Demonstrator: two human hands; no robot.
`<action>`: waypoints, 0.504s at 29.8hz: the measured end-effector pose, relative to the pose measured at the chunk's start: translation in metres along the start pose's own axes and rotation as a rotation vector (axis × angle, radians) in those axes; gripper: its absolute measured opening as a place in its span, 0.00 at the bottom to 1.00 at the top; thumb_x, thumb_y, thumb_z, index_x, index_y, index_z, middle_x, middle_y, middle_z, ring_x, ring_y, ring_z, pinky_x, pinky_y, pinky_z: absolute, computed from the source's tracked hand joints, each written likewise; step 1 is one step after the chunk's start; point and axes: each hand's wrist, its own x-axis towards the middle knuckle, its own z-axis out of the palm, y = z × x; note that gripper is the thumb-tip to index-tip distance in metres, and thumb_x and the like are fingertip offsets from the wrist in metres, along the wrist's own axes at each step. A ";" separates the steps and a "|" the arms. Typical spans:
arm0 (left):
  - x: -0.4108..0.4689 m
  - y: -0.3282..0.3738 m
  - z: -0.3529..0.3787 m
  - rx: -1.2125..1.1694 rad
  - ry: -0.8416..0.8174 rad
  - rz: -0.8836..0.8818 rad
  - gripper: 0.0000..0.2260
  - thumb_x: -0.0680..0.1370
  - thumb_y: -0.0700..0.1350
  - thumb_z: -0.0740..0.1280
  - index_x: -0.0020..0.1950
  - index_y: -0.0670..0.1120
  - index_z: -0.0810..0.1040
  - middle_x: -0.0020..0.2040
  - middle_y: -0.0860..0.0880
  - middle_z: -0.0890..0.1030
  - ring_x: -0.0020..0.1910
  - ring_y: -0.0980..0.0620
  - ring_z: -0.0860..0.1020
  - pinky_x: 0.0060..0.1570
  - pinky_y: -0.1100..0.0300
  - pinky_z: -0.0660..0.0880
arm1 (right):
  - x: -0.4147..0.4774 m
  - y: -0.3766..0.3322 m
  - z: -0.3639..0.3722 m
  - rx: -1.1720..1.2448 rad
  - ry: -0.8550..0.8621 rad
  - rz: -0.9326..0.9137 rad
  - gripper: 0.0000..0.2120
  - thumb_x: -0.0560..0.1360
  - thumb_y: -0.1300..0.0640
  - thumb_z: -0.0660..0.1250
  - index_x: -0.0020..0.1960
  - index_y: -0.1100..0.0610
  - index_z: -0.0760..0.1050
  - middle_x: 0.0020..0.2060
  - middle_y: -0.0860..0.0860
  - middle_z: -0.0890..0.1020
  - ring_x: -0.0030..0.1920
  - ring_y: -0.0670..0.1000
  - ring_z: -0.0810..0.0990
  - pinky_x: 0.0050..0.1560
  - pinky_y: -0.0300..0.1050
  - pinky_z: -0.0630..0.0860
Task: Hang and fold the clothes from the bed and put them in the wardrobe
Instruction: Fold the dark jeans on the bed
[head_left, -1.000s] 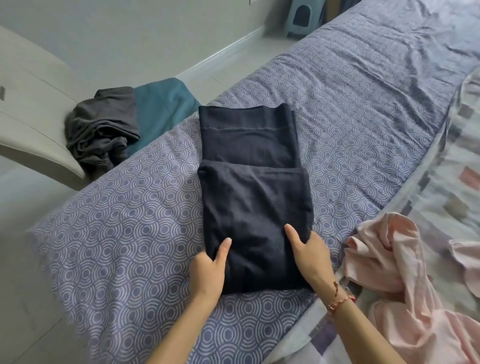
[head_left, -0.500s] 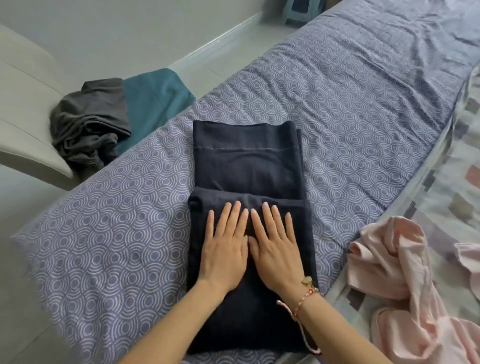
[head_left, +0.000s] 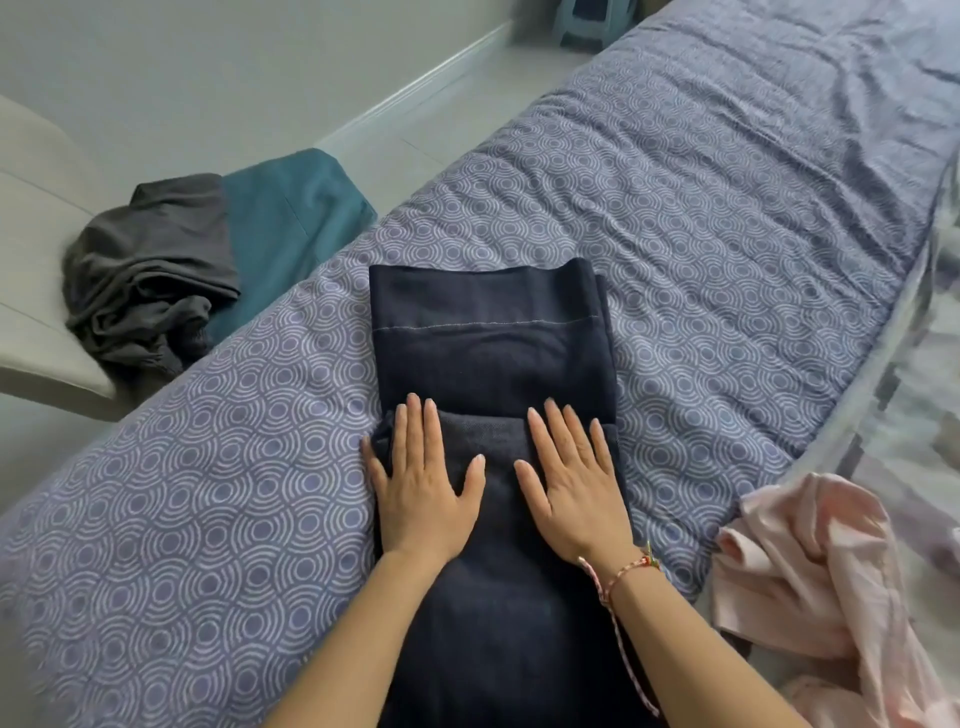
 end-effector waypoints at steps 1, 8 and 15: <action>0.004 -0.003 -0.001 -0.012 -0.027 0.024 0.36 0.72 0.65 0.35 0.73 0.46 0.33 0.73 0.52 0.32 0.72 0.57 0.31 0.66 0.48 0.25 | 0.003 0.003 -0.001 0.007 -0.002 -0.011 0.36 0.75 0.35 0.30 0.76 0.52 0.48 0.76 0.49 0.51 0.75 0.48 0.44 0.73 0.45 0.33; -0.051 -0.036 -0.039 -0.005 0.025 0.610 0.24 0.80 0.56 0.50 0.72 0.45 0.63 0.74 0.43 0.62 0.74 0.48 0.57 0.70 0.41 0.51 | -0.065 0.004 -0.031 0.049 0.046 -0.325 0.26 0.77 0.44 0.56 0.70 0.58 0.67 0.72 0.56 0.65 0.73 0.54 0.61 0.72 0.49 0.54; -0.127 -0.048 -0.038 0.208 -0.395 0.771 0.51 0.64 0.77 0.53 0.75 0.42 0.58 0.76 0.45 0.59 0.75 0.47 0.56 0.66 0.42 0.53 | -0.160 0.000 -0.021 -0.178 -0.075 -0.500 0.29 0.68 0.57 0.54 0.69 0.62 0.64 0.66 0.60 0.73 0.68 0.58 0.67 0.61 0.60 0.63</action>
